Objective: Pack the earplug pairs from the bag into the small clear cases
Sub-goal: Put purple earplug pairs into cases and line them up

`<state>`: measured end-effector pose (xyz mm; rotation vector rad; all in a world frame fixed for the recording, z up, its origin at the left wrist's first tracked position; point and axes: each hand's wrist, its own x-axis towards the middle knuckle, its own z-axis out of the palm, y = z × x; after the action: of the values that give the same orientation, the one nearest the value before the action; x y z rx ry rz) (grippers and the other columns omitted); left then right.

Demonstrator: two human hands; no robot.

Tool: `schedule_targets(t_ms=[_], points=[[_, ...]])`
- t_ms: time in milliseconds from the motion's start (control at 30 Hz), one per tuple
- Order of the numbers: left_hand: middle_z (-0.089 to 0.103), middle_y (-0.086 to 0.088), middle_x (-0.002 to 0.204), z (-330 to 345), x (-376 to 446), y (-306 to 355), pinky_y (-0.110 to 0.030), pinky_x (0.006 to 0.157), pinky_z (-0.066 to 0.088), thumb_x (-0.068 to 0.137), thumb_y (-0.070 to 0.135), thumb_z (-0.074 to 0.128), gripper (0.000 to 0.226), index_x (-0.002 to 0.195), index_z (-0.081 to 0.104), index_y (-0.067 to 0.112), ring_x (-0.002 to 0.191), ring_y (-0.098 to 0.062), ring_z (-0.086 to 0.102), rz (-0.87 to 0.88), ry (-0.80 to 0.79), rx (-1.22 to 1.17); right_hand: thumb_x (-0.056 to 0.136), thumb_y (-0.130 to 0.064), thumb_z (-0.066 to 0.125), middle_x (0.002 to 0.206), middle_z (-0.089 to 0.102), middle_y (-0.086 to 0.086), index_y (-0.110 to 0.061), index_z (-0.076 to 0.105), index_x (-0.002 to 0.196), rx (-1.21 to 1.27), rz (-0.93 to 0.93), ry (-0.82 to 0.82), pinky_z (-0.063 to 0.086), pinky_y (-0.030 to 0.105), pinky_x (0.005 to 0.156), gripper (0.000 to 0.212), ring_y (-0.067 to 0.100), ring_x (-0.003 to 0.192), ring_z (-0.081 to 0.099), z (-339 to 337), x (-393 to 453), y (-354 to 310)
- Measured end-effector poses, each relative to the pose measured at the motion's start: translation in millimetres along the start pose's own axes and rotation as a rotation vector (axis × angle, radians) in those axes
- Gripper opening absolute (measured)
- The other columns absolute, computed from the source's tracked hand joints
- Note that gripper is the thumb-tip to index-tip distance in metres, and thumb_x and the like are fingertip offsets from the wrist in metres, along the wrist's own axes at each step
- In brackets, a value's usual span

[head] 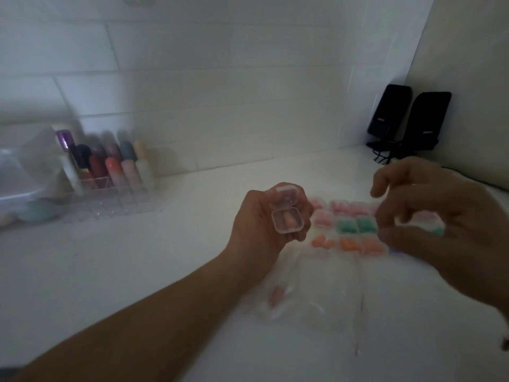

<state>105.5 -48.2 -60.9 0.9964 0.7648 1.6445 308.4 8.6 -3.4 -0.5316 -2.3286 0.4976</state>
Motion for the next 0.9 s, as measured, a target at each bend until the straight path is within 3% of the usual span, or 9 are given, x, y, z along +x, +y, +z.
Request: schedule_targets(t_ms=[67,133,233,367,500,567,700,800,900], points=[[0.049,-0.014,0.072,-3.0,0.9,-0.5,-0.035,0.061,0.032,0.067,0.040,0.050,0.037,0.082,0.053,0.006,0.066,-0.025,0.041,-0.012,0.043,-0.038,0.062,-0.056,0.056,0.122,0.046,-0.032,-0.048,0.064,0.070,-0.180,0.007,-0.252,0.041,0.027,0.088,0.014,-0.007,0.119,0.039,-6.9,-5.7,12.6],[0.050,-0.012,0.072,-6.6,2.7,-1.6,-0.035,0.062,0.031,0.075,0.036,0.038,0.033,0.081,0.054,0.008,0.066,-0.024,0.041,-0.035,0.087,-0.071,0.063,-0.071,0.050,0.137,0.021,-0.047,-0.065,0.062,0.080,-0.260,0.039,-0.521,0.031,0.046,0.110,0.022,-0.013,0.137,0.009,-3.5,-11.3,18.6],[0.050,-0.011,0.071,-8.9,4.3,-3.6,-0.034,0.062,0.030,0.077,0.037,0.037,0.033,0.081,0.055,0.009,0.064,-0.023,0.041,-0.049,0.109,-0.080,0.064,-0.086,0.038,0.143,-0.010,-0.050,-0.079,0.049,0.097,-0.260,0.101,-0.685,0.010,0.047,0.118,0.035,-0.013,0.137,-0.022,11.5,-11.4,15.5],[0.050,-0.010,0.072,-6.3,3.7,-7.0,-0.034,0.061,0.030,0.079,0.037,0.036,0.033,0.081,0.055,0.010,0.066,-0.023,0.040,-0.045,0.131,-0.060,0.070,-0.089,0.021,0.146,-0.030,-0.038,-0.072,0.045,0.116,-0.266,0.126,-0.624,-0.001,0.043,0.117,0.054,-0.006,0.134,-0.036,49.4,-11.0,3.0],[0.047,-0.011,0.073,-7.3,3.7,-6.2,-0.034,0.061,0.029,0.085,0.033,0.032,0.033,0.081,0.053,0.009,0.066,-0.022,0.039,-0.024,0.217,-0.066,0.085,-0.070,0.044,0.153,-0.022,-0.027,-0.052,0.063,0.111,-0.349,0.166,-0.507,0.009,0.043,0.121,0.038,0.009,0.143,-0.026,84.9,-12.7,-9.1],[0.045,-0.011,0.074,-7.0,3.9,-5.3,-0.034,0.061,0.029,0.085,0.032,0.031,0.032,0.080,0.052,0.009,0.066,-0.021,0.041,-0.022,0.244,-0.070,0.085,-0.061,0.053,0.154,-0.020,-0.025,-0.050,0.065,0.108,-0.330,0.196,-0.512,0.012,0.044,0.120,0.029,0.012,0.144,-0.021,93.7,-14.0,-9.8],[0.046,-0.010,0.075,-7.9,4.0,-3.2,-0.034,0.061,0.029,0.076,0.035,0.040,0.029,0.080,0.054,0.010,0.065,-0.020,0.042,-0.029,0.292,-0.116,0.081,-0.048,0.066,0.149,-0.021,-0.036,-0.048,0.069,0.100,-0.291,0.199,-0.458,0.010,0.041,0.118,0.019,0.001,0.139,-0.027,100.7,-16.9,-6.3],[0.049,-0.008,0.075,-11.0,3.4,-3.3,-0.034,0.063,0.031,0.075,0.038,0.041,0.031,0.082,0.056,0.011,0.066,-0.021,0.041,-0.041,0.303,-0.170,0.076,-0.044,0.073,0.152,-0.009,-0.036,-0.054,0.066,0.096,-0.238,0.194,-0.414,0.009,0.040,0.117,0.024,-0.001,0.140,-0.022,103.6,-18.2,-5.5],[0.050,-0.007,0.074,-12.3,3.2,-4.1,-0.034,0.066,0.032,0.075,0.039,0.041,0.031,0.081,0.055,0.012,0.067,-0.019,0.041,-0.039,0.303,-0.183,0.075,-0.043,0.075,0.148,-0.017,-0.038,-0.056,0.063,0.104,-0.217,0.182,-0.445,0.005,0.040,0.118,0.034,0.002,0.139,-0.025,108.4,-20.1,-5.9]])
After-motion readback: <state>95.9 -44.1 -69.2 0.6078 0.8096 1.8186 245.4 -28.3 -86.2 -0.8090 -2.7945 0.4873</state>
